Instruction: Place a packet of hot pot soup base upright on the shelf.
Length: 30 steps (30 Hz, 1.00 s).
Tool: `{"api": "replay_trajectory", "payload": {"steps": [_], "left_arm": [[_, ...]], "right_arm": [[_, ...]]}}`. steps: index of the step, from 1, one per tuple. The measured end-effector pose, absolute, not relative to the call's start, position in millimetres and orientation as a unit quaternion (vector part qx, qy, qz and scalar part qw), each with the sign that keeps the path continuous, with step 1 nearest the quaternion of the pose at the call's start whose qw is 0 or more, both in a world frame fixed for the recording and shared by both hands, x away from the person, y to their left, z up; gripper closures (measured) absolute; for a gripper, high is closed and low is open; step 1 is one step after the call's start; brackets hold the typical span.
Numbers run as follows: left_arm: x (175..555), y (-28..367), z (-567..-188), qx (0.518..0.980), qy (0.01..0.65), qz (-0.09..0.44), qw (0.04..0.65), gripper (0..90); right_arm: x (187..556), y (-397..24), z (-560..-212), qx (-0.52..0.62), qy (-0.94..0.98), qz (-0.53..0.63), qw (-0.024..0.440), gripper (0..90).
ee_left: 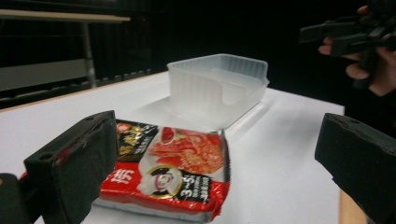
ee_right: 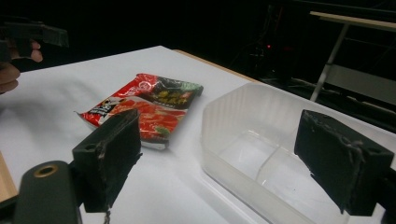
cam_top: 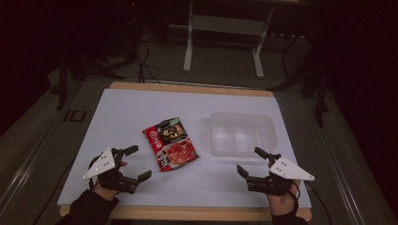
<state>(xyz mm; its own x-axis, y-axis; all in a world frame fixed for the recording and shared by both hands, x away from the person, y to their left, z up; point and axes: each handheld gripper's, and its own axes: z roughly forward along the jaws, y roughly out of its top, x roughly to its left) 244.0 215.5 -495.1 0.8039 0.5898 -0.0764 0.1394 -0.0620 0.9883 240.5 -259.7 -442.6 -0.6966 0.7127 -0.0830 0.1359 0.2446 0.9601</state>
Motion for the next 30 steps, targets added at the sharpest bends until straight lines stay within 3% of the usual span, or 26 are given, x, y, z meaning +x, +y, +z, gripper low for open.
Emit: {"api": "replay_trajectory", "payload": {"steps": [8,11,15,30], "left_arm": [[243.1,212.9,-491.5,0.718,0.254,0.15,0.631,0.3],[239.6,207.6,-487.2,0.755,0.232,0.123,0.601,1.5],[238.7,206.7,-482.8,0.759,0.224,0.106,0.602,1.5],[246.0,205.0,-451.4,0.752,0.212,0.13,0.61,1.5]], "right_arm": [[239.2,-257.1,-440.5,0.278,0.749,0.542,0.259,11.8],[237.5,-254.9,-438.8,0.272,0.75,0.542,0.267,10.8],[235.8,-253.1,-438.2,0.261,0.751,0.544,0.268,10.8],[232.3,-246.8,-427.8,0.271,0.742,0.568,0.231,10.1]]}}
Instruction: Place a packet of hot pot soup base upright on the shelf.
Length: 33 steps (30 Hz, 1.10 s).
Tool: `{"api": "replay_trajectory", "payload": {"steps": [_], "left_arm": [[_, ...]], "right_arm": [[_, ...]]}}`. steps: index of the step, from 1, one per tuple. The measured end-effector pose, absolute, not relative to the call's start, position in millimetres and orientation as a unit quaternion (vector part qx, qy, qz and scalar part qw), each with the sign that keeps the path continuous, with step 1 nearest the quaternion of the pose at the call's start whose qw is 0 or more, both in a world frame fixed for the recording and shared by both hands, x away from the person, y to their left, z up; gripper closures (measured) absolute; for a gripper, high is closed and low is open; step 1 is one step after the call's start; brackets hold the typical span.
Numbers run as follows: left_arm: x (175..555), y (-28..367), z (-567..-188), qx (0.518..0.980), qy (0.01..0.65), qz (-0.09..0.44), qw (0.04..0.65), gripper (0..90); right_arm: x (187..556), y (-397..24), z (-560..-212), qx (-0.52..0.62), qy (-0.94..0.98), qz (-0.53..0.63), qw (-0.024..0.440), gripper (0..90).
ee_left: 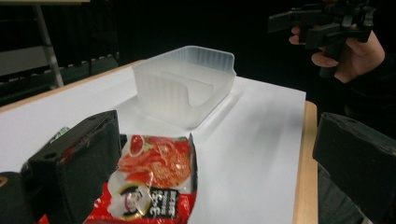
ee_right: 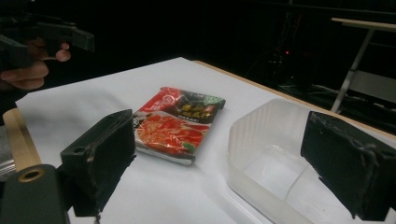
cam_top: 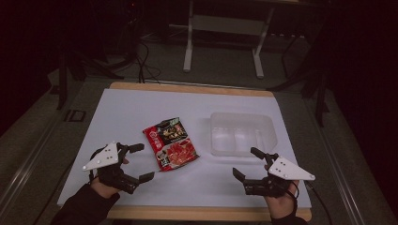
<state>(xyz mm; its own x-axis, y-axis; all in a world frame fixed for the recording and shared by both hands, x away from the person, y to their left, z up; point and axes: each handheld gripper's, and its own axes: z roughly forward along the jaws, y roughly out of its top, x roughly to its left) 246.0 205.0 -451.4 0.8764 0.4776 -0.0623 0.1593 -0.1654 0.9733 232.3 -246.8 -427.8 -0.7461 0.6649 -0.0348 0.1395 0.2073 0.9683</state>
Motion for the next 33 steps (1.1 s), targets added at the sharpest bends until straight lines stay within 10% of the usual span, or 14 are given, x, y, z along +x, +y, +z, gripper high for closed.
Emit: {"api": "replay_trajectory", "payload": {"steps": [33], "left_arm": [[333.7,211.2,-458.3,0.765,0.302,0.147,0.55,1.7]], "right_arm": [[227.0,-237.6,-423.4,0.253,0.754,0.555,0.244,10.2]]}}
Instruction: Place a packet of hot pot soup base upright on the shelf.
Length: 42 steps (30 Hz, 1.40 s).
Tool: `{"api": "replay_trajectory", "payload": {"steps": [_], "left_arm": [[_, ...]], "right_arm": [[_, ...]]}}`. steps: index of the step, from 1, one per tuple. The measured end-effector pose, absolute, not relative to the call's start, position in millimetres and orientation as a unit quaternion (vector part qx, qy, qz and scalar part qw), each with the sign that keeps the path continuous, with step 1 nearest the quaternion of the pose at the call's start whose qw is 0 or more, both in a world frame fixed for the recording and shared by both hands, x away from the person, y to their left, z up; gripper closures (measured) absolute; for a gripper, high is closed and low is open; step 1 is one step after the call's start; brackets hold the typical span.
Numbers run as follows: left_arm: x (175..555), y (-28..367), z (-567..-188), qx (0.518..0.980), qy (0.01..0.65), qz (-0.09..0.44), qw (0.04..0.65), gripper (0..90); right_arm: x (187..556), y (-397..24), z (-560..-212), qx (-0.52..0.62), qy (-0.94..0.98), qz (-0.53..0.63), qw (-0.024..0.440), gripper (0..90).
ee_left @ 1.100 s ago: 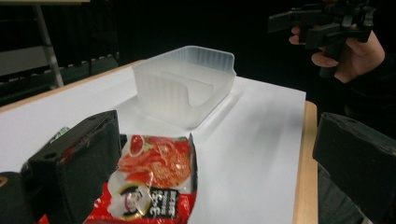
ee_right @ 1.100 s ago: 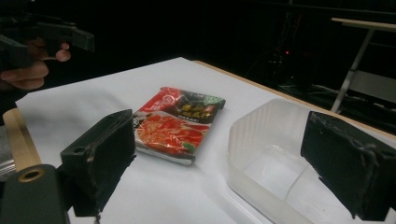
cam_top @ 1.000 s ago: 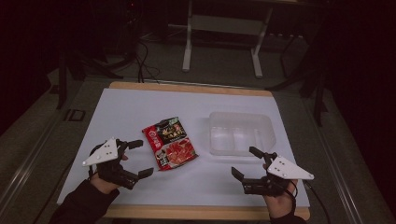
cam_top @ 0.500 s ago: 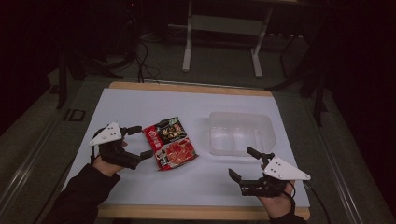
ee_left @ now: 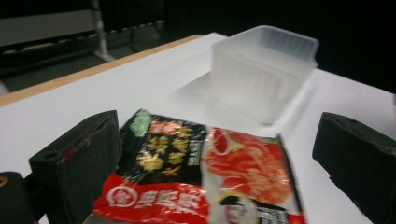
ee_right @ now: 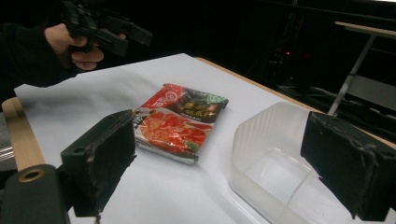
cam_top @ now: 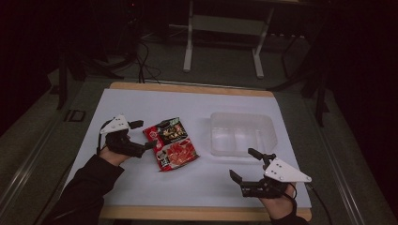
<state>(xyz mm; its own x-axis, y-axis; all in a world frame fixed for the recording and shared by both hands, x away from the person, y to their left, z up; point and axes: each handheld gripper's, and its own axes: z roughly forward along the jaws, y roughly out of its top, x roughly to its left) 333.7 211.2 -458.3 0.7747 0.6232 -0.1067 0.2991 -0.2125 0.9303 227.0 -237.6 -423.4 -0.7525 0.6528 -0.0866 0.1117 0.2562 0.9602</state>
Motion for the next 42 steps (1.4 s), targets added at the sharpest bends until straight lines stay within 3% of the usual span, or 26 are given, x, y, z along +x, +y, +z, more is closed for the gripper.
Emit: {"api": "replay_trajectory", "payload": {"steps": [6,7,11,13,15,20,33,36,42], "left_arm": [[350.4,207.4,-465.3,0.774,0.33,0.161,0.515,7.8],[356.1,205.9,-467.9,0.779,0.342,0.17,0.497,13.9],[365.4,206.1,-473.5,0.782,0.357,0.171,0.481,18.1],[368.2,206.9,-475.6,0.781,0.36,0.17,0.481,22.7],[376.3,210.2,-483.0,0.777,0.374,0.178,0.473,33.0],[386.6,214.6,-492.6,0.778,0.382,0.175,0.468,43.0],[410.8,220.1,-520.2,0.787,0.408,0.159,0.434,46.3],[415.0,221.4,-522.9,0.789,0.41,0.144,0.434,52.7],[419.1,219.8,-528.4,0.793,0.415,0.138,0.423,53.8]], "right_arm": [[227.1,-237.2,-424.3,0.252,0.756,0.552,0.244,10.4],[227.6,-237.5,-424.4,0.253,0.755,0.554,0.242,10.4],[227.7,-237.8,-424.8,0.255,0.754,0.555,0.241,10.4],[227.7,-237.9,-424.9,0.255,0.754,0.555,0.24,10.4],[227.7,-238.1,-425.0,0.253,0.755,0.556,0.238,10.4],[228.1,-237.0,-425.7,0.252,0.758,0.554,0.235,10.5],[229.0,-235.1,-427.9,0.252,0.761,0.553,0.226,10.5],[229.8,-234.1,-429.1,0.251,0.764,0.551,0.224,10.5],[229.6,-234.5,-429.1,0.252,0.763,0.551,0.223,13.4]]}}
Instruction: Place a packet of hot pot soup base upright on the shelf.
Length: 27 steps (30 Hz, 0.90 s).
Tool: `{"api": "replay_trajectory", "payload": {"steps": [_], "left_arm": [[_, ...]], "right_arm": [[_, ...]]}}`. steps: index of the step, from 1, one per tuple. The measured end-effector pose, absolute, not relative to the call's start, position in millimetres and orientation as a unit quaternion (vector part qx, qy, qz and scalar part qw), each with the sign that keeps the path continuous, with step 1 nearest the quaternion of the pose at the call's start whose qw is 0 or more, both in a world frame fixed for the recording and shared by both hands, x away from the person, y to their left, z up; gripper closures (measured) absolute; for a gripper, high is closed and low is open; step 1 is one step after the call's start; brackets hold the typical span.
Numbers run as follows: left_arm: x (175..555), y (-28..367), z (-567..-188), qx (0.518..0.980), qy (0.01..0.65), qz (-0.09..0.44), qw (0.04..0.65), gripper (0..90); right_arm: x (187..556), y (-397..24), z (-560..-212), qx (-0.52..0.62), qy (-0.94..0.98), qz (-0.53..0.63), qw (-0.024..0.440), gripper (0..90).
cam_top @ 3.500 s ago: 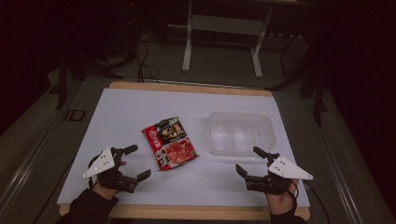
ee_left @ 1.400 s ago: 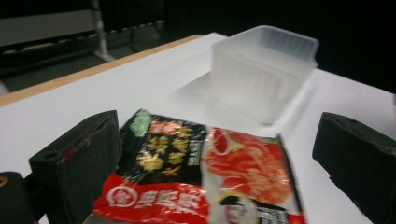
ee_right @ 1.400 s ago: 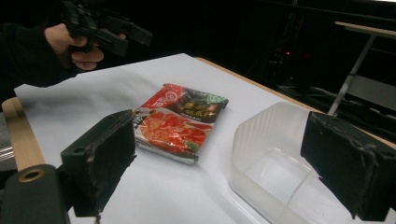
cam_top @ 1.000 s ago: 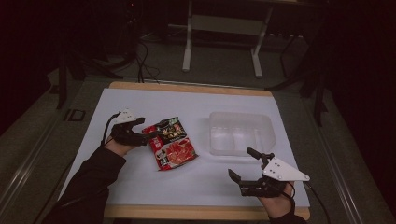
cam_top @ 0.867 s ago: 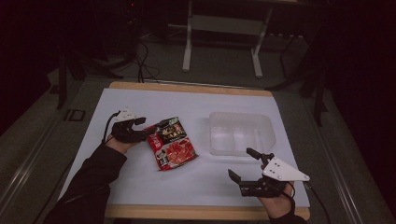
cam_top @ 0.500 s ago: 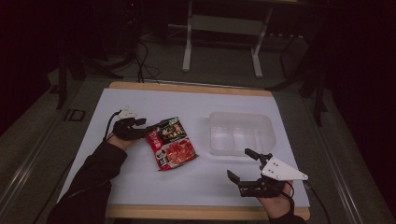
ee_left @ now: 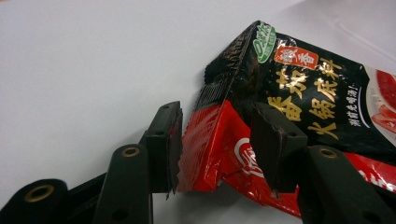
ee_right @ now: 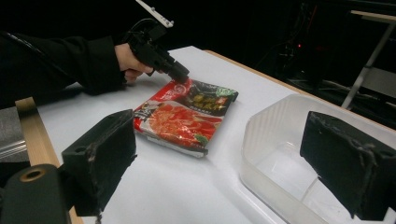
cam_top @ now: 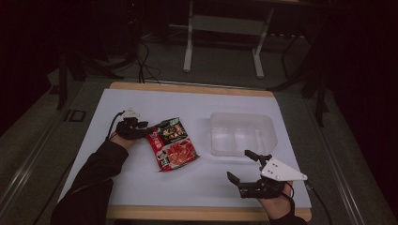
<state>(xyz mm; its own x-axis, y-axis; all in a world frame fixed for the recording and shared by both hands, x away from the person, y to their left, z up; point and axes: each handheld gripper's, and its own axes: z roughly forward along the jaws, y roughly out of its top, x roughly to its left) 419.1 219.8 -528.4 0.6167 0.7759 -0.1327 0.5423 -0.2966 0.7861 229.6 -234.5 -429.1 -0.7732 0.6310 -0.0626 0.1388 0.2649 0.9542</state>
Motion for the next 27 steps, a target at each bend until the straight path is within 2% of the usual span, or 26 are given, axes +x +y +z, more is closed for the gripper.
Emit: {"api": "replay_trajectory", "payload": {"steps": [4,16,19,22,27], "left_arm": [[420.2,217.1,-532.4,0.798,0.419,0.136,0.411,53.9],[422.6,211.5,-534.1,0.817,0.412,0.093,0.394,64.3],[421.6,209.9,-534.0,0.821,0.408,0.098,0.388,67.2],[418.8,208.3,-531.9,0.829,0.395,0.109,0.381,78.5],[412.8,200.9,-528.3,0.834,0.388,0.147,0.363,83.1]], "right_arm": [[230.4,-235.3,-429.4,0.254,0.764,0.551,0.22,13.5],[230.2,-234.2,-430.0,0.254,0.766,0.549,0.219,13.5],[230.4,-233.8,-430.2,0.255,0.767,0.547,0.22,13.6],[230.5,-233.5,-430.4,0.254,0.768,0.546,0.219,13.6],[230.8,-233.5,-430.3,0.255,0.768,0.546,0.218,13.6]]}}
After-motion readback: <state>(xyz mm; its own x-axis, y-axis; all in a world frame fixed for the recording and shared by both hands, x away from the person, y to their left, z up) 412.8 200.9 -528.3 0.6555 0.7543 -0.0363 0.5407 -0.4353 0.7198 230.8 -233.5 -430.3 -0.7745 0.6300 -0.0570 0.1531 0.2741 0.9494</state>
